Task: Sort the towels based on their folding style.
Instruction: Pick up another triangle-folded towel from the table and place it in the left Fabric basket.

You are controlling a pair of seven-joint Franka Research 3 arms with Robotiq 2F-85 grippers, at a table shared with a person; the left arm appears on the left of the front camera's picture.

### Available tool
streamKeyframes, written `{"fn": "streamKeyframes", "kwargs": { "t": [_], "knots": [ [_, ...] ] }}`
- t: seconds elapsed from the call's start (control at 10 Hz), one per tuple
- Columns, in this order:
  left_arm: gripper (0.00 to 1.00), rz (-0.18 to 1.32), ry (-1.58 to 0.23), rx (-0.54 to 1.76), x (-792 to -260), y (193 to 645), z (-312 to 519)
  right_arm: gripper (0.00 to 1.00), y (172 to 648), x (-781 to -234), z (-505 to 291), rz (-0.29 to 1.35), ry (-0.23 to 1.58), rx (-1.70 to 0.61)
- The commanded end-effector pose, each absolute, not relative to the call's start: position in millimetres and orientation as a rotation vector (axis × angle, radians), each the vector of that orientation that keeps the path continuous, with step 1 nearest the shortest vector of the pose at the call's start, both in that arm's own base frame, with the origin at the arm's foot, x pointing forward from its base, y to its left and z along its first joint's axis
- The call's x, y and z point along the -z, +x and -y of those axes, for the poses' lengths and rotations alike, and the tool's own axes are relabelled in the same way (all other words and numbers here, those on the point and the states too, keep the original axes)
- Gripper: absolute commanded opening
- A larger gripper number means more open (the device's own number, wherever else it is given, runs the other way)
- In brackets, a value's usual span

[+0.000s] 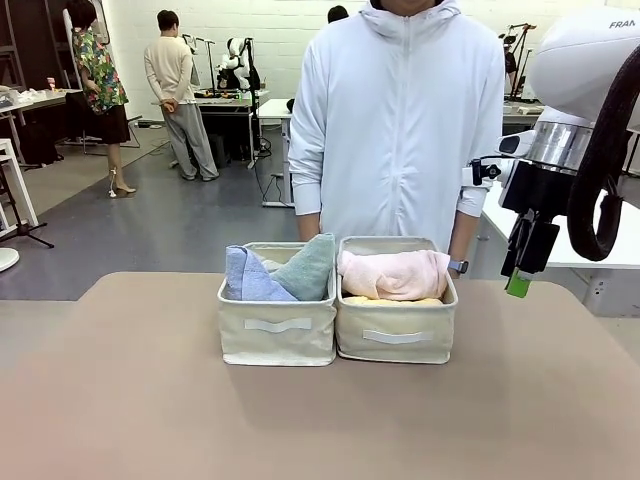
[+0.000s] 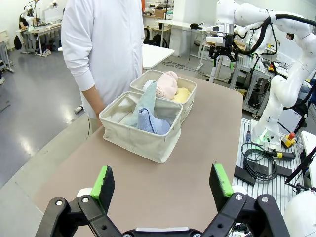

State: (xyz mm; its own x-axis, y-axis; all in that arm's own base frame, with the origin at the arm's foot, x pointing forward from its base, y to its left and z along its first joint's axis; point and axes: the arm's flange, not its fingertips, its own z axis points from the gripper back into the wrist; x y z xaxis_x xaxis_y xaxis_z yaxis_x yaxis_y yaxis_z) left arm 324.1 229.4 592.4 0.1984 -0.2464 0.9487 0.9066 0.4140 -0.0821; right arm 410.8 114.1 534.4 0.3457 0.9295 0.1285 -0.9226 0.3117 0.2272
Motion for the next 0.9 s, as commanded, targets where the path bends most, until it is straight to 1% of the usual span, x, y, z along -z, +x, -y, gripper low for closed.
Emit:
{"fn": "streamKeyframes", "kwargs": {
  "t": [0.0, 0.2, 0.3, 0.4, 0.6, 0.7, 0.8],
  "knots": [
    [1.0, 1.09, -0.771, 0.951, -592.4, 323.2, -231.4, 1.0, 412.1, -532.8, -114.2, -0.029, 0.257, -1.215],
    [1.0, 1.09, -0.771, 0.951, -592.4, 323.2, -231.4, 1.0, 410.8, -534.4, -114.1, -0.028, 0.28, -1.222],
    [1.0, 1.09, -0.771, 0.951, -592.4, 323.2, -231.4, 1.0, 404.3, -559.7, -70.3, 0.146, 0.388, -1.253],
    [1.0, 1.09, -0.771, 0.951, -592.4, 323.2, -231.4, 1.0, 393.1, -581.0, -20.3, 0.376, 0.492, -1.212],
    [1.0, 1.09, -0.771, 0.951, -592.4, 323.2, -231.4, 1.0, 371.7, -598.0, 73.4, 0.767, 0.623, -1.068],
    [1.0, 1.09, -0.771, 0.951, -592.4, 323.2, -231.4, 1.0, 360.1, -595.2, 111.6, 0.925, 0.694, -1.008],
    [1.0, 1.09, -0.771, 0.951, -592.4, 323.2, -231.4, 1.0, 353.4, -585.4, 136.9, 1.006, 0.725, -0.99]
  ]
}}
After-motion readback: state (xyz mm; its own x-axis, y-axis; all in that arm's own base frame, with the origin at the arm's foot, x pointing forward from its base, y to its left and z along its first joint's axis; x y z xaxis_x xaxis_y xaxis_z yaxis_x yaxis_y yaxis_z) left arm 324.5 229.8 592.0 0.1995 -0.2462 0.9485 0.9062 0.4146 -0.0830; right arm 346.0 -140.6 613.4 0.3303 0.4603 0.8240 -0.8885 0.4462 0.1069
